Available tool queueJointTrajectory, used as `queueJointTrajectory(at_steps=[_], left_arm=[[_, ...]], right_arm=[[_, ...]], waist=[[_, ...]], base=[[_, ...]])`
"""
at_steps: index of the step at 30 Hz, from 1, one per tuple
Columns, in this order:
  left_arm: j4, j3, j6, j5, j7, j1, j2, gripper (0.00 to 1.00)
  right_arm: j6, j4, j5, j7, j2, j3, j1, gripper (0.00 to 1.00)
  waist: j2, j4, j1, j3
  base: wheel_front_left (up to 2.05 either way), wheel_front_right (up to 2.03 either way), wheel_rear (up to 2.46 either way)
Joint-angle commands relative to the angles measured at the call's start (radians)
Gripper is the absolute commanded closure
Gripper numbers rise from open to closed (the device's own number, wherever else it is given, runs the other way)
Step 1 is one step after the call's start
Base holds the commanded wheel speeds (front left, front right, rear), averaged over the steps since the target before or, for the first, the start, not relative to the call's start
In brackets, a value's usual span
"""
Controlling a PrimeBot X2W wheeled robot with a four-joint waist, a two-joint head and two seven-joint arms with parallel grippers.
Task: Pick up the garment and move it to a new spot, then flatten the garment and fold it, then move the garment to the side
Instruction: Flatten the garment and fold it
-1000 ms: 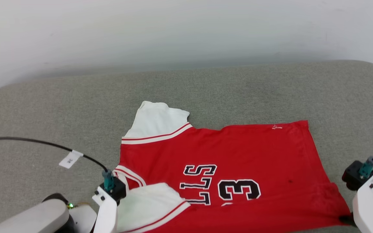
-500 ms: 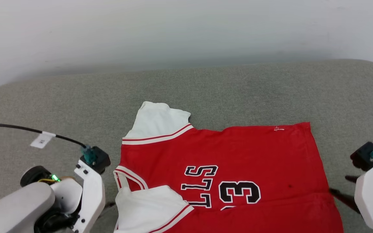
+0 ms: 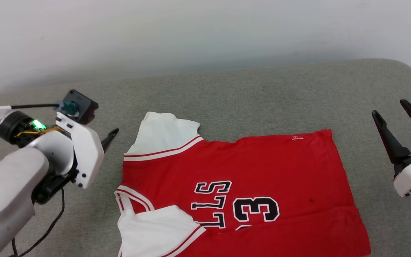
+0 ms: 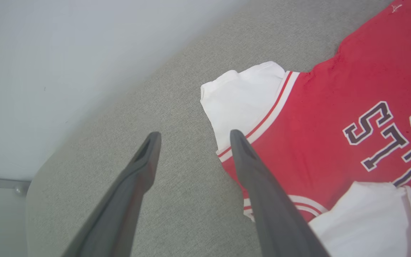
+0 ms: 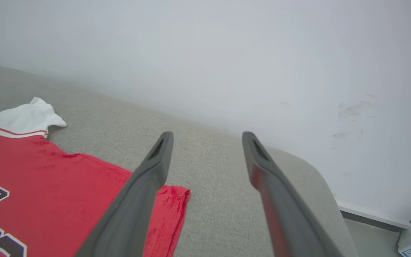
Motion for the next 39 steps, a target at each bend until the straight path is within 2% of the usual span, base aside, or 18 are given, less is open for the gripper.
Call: queueJointTrajectory(at_steps=[1,6,9,11,17,24,29,35,39], left_arm=[[0.026,0.016,0.007,0.000,-0.016,-0.024,-0.014,0.00],[0.095,0.049,-0.003,-0.010,-0.009,-0.109,-0.043,0.00],[0.131,0.071,-0.014,-0.028,0.020,-0.171,-0.056,0.00],[0.158,0.080,-0.024,-0.039,0.054,-0.212,-0.065,0.00],[0.219,0.083,-0.055,-0.099,0.238,-0.332,-0.097,0.00],[0.249,0.037,-0.072,-0.141,0.520,-0.435,-0.105,0.00],[0.254,-0.028,-0.082,-0.096,0.661,-0.488,-0.101,0.00],[0.288,-0.080,-0.089,-0.069,0.736,-0.488,-0.109,0.00],[0.293,-0.095,-0.102,-0.073,0.745,-0.476,-0.106,0.00]], right_arm=[[-0.001,-0.026,-0.045,-0.025,0.047,-0.054,0.038,0.00],[-0.001,-0.187,-0.177,-0.068,0.205,-0.248,0.151,0.00],[-0.001,-0.303,-0.227,-0.076,0.304,-0.328,0.227,0.00],[-0.001,-0.359,-0.244,-0.079,0.355,-0.349,0.270,0.00],[-0.001,-0.449,-0.292,-0.077,0.448,-0.336,0.328,0.00],[-0.001,-0.491,-0.319,-0.081,0.491,-0.300,0.292,0.00],[-0.001,-0.485,-0.334,-0.085,0.498,-0.277,0.259,0.00],[-0.001,-0.454,-0.348,-0.089,0.500,-0.248,0.230,0.00],[-0.001,-0.441,-0.351,-0.091,0.499,-0.242,0.222,0.00]], waist=[[0.0000,-0.021,0.0000,0.021],[0.0000,-0.057,0.0000,0.079],[0.0000,-0.075,0.0000,0.125],[0.0000,-0.085,0.0000,0.156],[0.0000,-0.118,0.0000,0.251],[0.0000,-0.166,0.0000,0.358],[0.0000,-0.192,0.0000,0.418],[0.0000,-0.212,0.0000,0.452],[0.0000,-0.215,0.0000,0.456]], base=[[0.00,0.00,0.00],[0.00,0.00,0.00],[0.00,0.00,0.00],[0.00,0.00,0.00],[0.00,0.00,0.00],[0.00,0.00,0.00],[0.00,0.00,0.00],[0.00,0.00,0.00],[0.00,0.00,0.00]])
